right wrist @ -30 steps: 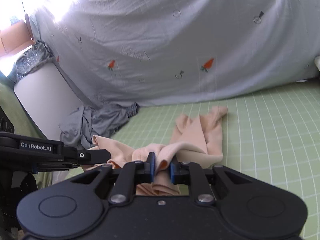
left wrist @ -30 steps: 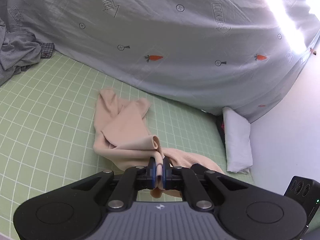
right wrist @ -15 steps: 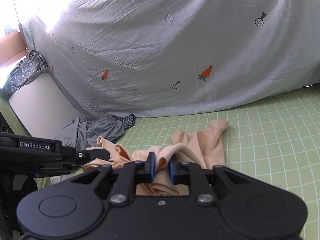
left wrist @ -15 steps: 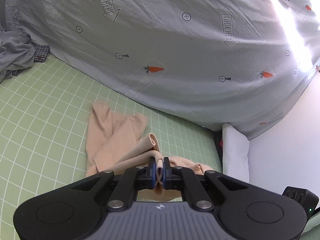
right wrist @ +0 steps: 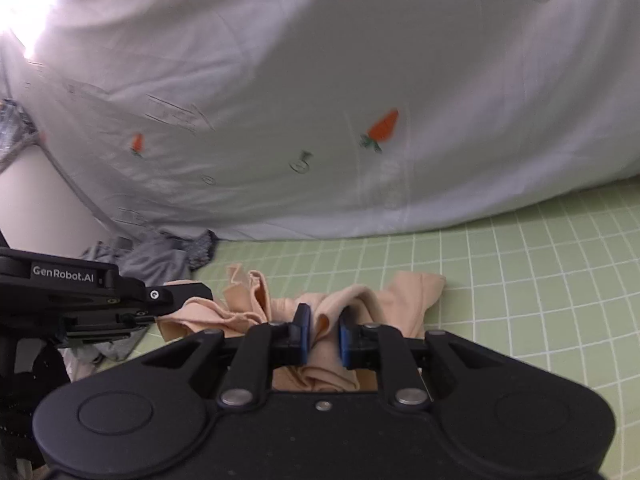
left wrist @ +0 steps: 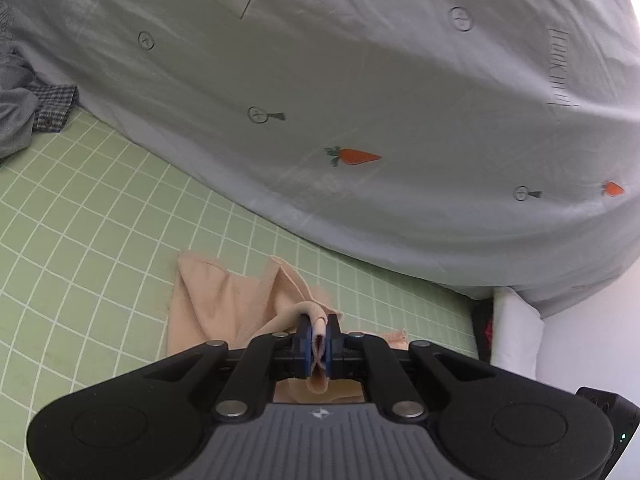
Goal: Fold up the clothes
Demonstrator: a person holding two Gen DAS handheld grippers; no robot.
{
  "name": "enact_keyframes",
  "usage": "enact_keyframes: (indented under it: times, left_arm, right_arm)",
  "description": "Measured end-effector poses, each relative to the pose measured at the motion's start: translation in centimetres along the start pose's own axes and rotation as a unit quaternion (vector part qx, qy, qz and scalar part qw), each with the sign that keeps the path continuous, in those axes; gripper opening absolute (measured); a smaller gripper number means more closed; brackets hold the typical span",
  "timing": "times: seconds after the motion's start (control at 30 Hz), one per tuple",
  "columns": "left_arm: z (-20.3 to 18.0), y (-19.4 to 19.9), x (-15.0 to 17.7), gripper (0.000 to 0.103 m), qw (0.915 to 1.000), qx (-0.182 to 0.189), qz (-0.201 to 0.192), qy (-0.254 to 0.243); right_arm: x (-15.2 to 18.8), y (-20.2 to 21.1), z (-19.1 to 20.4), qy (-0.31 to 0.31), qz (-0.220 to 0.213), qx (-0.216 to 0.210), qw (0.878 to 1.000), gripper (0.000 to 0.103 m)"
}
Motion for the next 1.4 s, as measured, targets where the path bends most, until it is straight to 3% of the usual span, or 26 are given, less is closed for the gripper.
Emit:
enact_keyframes:
  times: [0.3,0.5,0.6,0.63,0.67,0.73,0.8,0.9,1.1,1.3,1.4]
  left_arm:
    - [5.0,-7.5,2.2,0.006,0.9939,-0.06,0.063,0.067]
    - [4.6,-7.3,1.8,0.011,0.9937,-0.078,0.06,0.054]
    - [4.1,-6.0,1.3,0.017,0.9934,-0.093,0.053,0.041]
    - [4.0,-5.3,1.1,0.02,0.9932,-0.1,0.046,0.037]
    - [3.9,-4.6,1.0,0.024,0.9933,-0.105,0.036,0.033]
    - [4.0,-3.1,1.0,0.032,0.9932,-0.11,0.023,0.031]
    - [4.4,-2.6,1.6,0.037,0.9921,-0.116,0.027,0.037]
    - [5.1,-3.0,3.2,0.037,0.9897,-0.123,0.057,0.047]
    - [5.7,-6.3,5.1,0.038,0.9862,-0.119,0.1,0.057]
    - [5.4,-9.7,2.6,0.044,0.9886,-0.116,0.092,0.028]
    - [5.4,-11.5,1.2,0.045,0.9861,-0.14,0.09,0.01]
  right_arm:
    - [1.3,-9.3,-4.6,-0.021,0.065,0.054,0.996,0.016]
    - [0.8,-9.9,-5.0,-0.024,0.074,0.056,0.995,0.017]
    - [-0.5,-8.6,-4.7,-0.023,0.044,0.059,0.997,0.034]
    - [-1.3,-7.6,-4.7,-0.027,0.015,0.067,0.997,0.051]
    - [-1.8,-6.8,-4.8,-0.03,-0.005,0.071,0.997,0.06]
    - [-2.9,-5.0,-5.0,-0.036,-0.043,0.079,0.995,0.061]
    - [-2.9,-4.3,-5.4,-0.026,-0.042,0.091,0.995,0.061]
    - [-1.7,-4.1,-5.9,-0.017,-0.02,0.099,0.995,0.061]
    - [0.1,-6.2,-5.8,-0.016,0.031,0.073,0.997,0.061]
    - [-0.7,-9.9,-6.1,0.005,0.05,0.065,0.997,0.06]
    - [-1.9,-11.4,-7.4,-0.003,0.037,0.076,0.996,0.059]
Point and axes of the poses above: each gripper's, at about its wrist camera, not at the fingertips, and y roughly against the way its jaws point, z to its left, x to its underside, the point moved 4 cm from there along -y, roughly the way its jaws point, and after that the axes turned 13 degrees about -y, right-handed, at the moved point
